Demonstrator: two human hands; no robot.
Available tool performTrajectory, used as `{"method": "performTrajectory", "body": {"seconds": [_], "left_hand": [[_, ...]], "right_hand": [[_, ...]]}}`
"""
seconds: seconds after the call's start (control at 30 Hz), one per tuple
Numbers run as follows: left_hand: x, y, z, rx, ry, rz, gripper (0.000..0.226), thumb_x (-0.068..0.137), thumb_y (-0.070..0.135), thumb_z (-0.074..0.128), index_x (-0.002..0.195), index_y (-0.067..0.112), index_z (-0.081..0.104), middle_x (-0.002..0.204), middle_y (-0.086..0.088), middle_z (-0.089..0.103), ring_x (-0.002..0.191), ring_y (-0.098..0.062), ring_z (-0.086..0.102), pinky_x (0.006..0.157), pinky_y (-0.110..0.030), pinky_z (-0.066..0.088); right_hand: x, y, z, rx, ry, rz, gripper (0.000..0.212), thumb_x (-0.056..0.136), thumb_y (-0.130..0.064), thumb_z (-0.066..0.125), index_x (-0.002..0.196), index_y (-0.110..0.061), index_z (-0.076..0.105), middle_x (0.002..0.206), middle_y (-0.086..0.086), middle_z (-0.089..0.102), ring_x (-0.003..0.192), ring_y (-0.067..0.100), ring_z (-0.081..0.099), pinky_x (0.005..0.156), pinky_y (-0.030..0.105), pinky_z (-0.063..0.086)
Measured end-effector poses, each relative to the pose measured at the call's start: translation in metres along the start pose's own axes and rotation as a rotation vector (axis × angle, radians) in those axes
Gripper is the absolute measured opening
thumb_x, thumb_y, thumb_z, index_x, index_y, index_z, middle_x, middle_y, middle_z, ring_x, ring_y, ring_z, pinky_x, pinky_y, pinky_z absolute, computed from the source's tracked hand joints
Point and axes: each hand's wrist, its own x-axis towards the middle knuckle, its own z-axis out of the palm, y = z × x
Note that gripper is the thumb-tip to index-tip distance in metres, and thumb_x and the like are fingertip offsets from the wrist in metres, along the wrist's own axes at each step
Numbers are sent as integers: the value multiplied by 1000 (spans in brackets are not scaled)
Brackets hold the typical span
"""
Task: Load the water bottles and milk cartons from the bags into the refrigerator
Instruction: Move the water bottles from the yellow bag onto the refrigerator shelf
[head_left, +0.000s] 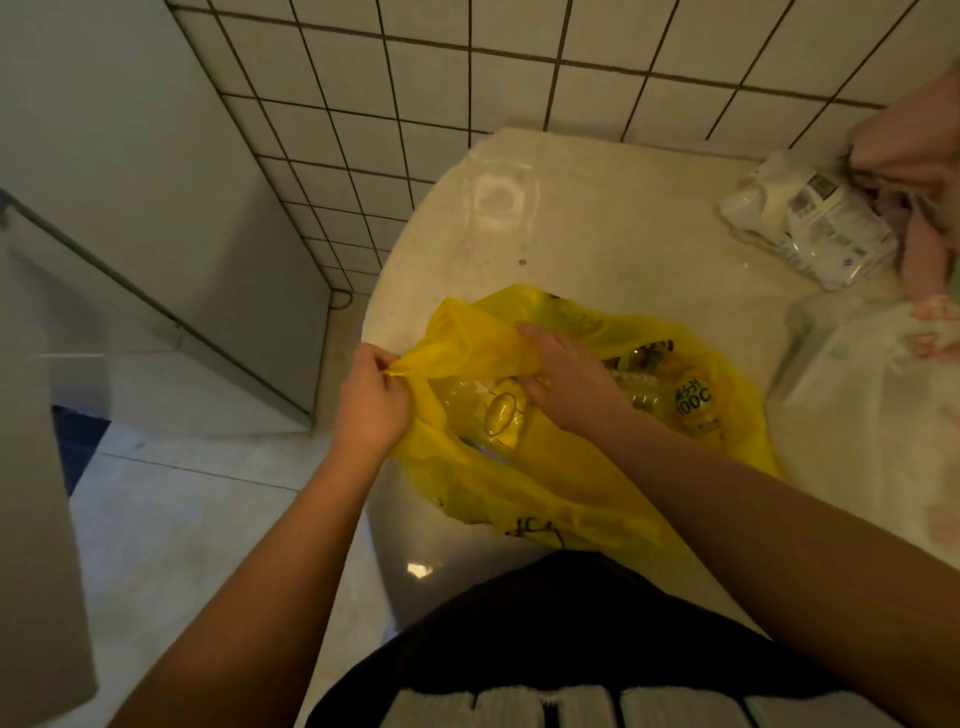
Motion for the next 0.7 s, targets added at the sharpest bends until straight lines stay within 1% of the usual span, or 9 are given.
{"method": "performTrajectory", "body": {"seconds": [0.07, 0.17, 0.23, 0.3, 0.37, 0.47, 0.53, 0.6, 0.7], "left_hand": [[11, -6, 1, -88, -47, -118, 11, 95, 13, 45, 104, 12, 51, 88, 0, 55, 82, -20, 55, 62, -33, 42], [23, -17, 5, -144, -78, -228, 3, 94, 16, 49, 97, 15, 50, 87, -1, 55, 86, -23, 57, 69, -36, 46], [30, -22, 6, -129, -89, -252, 2, 93, 18, 52, 92, 19, 51, 87, -2, 58, 87, -25, 59, 75, -39, 50], [35, -27, 5, -73, -108, -242, 4, 93, 19, 53, 94, 17, 56, 90, -7, 64, 87, -28, 63, 75, -40, 52], [36, -32, 4, 17, -140, -217, 9, 93, 17, 53, 99, 14, 59, 96, -10, 65, 89, -30, 64, 74, -38, 52], [33, -40, 1, 101, -224, -224, 8, 91, 18, 59, 99, 16, 57, 98, -12, 66, 88, -30, 65, 74, -40, 55], [25, -41, -3, 72, -269, -253, 18, 89, 21, 64, 104, 18, 55, 101, -9, 64, 92, -29, 65, 80, -44, 57], [11, -36, -7, 13, -173, -197, 35, 87, 22, 67, 120, 19, 52, 114, -3, 58, 105, -24, 60, 86, -43, 55], [-18, -13, -14, -4, 122, 167, 42, 86, 15, 64, 126, 20, 51, 121, 5, 46, 112, -16, 50, 92, -31, 47]], "right_hand": [[10, -4, -6, 4, 53, 12, 56, 93, -26, 60, 145, -19, 40, 136, 13, 54, 123, 34, 49, 99, 44, 44], [24, -12, -17, 24, 193, -12, 31, 93, -10, 53, 123, -9, 61, 117, 15, 64, 110, 34, 57, 90, 41, 47], [34, -19, -23, 47, 265, -54, 22, 93, -6, 52, 111, -5, 66, 107, 14, 66, 101, 31, 59, 86, 38, 47], [43, -27, -28, 73, 306, -96, 21, 93, -3, 51, 108, -5, 65, 104, 12, 66, 96, 27, 59, 84, 36, 47], [50, -33, -31, 90, 266, -117, 24, 93, -3, 50, 111, -7, 64, 108, 11, 65, 98, 26, 59, 85, 35, 48], [52, -28, -25, 32, 77, -104, 33, 93, -8, 55, 125, -13, 58, 126, 8, 58, 115, 25, 54, 99, 35, 45], [44, -21, -19, 32, 82, -115, 40, 90, -11, 61, 130, -14, 56, 137, 8, 51, 127, 28, 46, 108, 41, 40], [27, -16, -13, 5, 212, -139, 47, 86, -12, 65, 132, -15, 54, 144, 9, 44, 132, 32, 39, 109, 45, 36], [-5, -12, -4, -33, 410, -220, 41, 83, -11, 67, 122, -15, 59, 134, 8, 50, 123, 29, 45, 100, 42, 39]]}}
